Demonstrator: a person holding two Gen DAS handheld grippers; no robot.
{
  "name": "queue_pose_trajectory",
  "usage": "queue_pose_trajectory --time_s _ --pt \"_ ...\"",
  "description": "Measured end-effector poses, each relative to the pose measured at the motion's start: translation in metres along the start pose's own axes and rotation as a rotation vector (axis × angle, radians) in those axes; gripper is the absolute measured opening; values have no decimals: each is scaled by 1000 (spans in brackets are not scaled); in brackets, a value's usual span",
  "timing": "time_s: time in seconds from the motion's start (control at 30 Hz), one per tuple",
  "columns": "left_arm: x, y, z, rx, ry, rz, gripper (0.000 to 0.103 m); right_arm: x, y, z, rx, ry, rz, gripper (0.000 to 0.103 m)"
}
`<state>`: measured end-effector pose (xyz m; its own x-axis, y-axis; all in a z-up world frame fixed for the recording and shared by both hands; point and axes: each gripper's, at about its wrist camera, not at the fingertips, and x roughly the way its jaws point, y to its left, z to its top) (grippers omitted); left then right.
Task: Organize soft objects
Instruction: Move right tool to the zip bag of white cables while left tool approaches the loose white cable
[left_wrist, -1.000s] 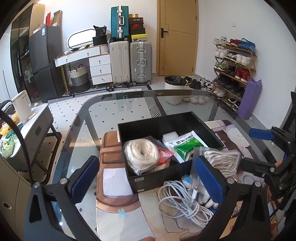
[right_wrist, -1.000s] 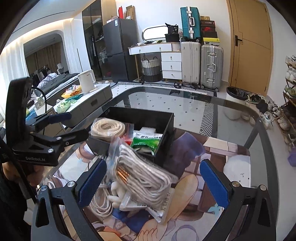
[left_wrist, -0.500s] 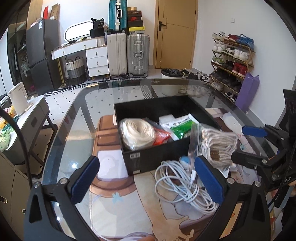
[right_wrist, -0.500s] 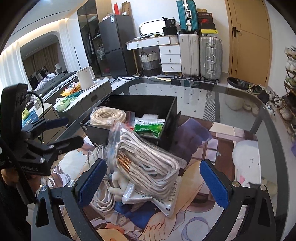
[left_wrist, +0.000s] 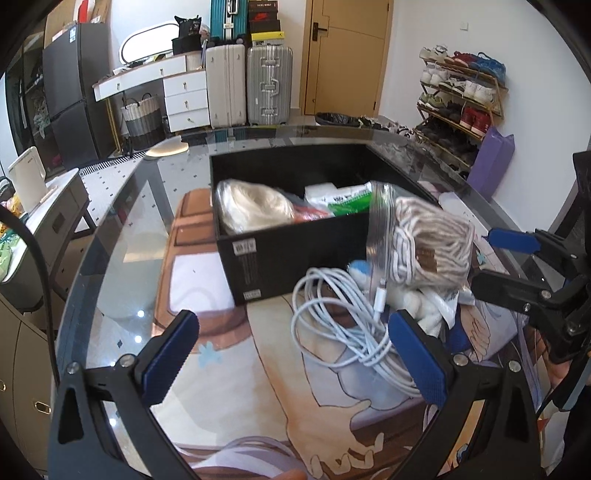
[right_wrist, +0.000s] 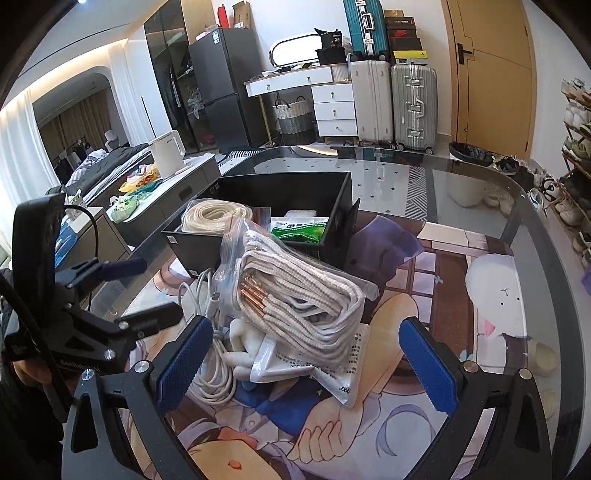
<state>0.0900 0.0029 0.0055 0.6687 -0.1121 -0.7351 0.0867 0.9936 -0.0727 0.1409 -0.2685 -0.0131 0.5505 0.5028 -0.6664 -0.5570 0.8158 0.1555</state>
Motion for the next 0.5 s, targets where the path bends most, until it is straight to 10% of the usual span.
queue_pose_trajectory --time_s 0.5 --pt "22 1 -7 -57 79 -58 103 3 -1 -6 10 8 -8 102"
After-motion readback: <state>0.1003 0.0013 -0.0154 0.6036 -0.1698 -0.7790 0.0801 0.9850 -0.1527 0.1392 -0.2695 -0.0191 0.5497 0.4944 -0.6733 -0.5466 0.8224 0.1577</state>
